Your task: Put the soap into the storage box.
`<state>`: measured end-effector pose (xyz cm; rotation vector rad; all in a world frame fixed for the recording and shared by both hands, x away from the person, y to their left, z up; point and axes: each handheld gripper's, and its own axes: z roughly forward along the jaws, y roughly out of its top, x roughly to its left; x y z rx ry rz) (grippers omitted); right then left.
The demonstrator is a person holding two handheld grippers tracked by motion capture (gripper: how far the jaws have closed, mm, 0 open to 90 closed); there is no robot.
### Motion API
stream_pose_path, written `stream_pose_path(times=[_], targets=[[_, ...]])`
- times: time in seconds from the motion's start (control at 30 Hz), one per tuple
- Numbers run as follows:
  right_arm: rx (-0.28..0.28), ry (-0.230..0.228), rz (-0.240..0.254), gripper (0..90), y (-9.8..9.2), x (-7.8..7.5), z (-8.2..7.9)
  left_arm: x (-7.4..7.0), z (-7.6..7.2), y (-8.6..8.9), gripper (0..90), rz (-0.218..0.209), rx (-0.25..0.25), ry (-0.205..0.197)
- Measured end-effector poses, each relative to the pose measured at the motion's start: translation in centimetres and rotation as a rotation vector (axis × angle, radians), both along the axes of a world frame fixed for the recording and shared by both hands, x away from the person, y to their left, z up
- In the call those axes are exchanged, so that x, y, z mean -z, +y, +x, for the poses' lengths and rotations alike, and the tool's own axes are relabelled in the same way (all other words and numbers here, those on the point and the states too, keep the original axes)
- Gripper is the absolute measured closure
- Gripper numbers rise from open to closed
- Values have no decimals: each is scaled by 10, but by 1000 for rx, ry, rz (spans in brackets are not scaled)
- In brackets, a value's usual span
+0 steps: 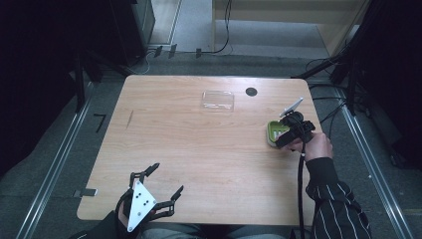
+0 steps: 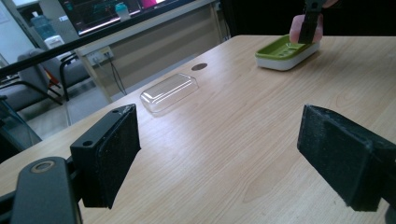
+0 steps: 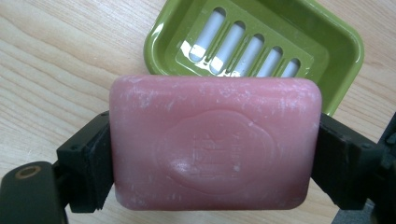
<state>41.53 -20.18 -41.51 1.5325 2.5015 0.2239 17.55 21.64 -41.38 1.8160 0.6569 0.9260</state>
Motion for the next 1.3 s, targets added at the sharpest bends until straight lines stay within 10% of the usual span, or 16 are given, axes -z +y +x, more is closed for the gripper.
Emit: stream_pose_path(times=[1.3], targets=[[104,7,33,140,-8,11,32,0,0,0,136,2,1,1]])
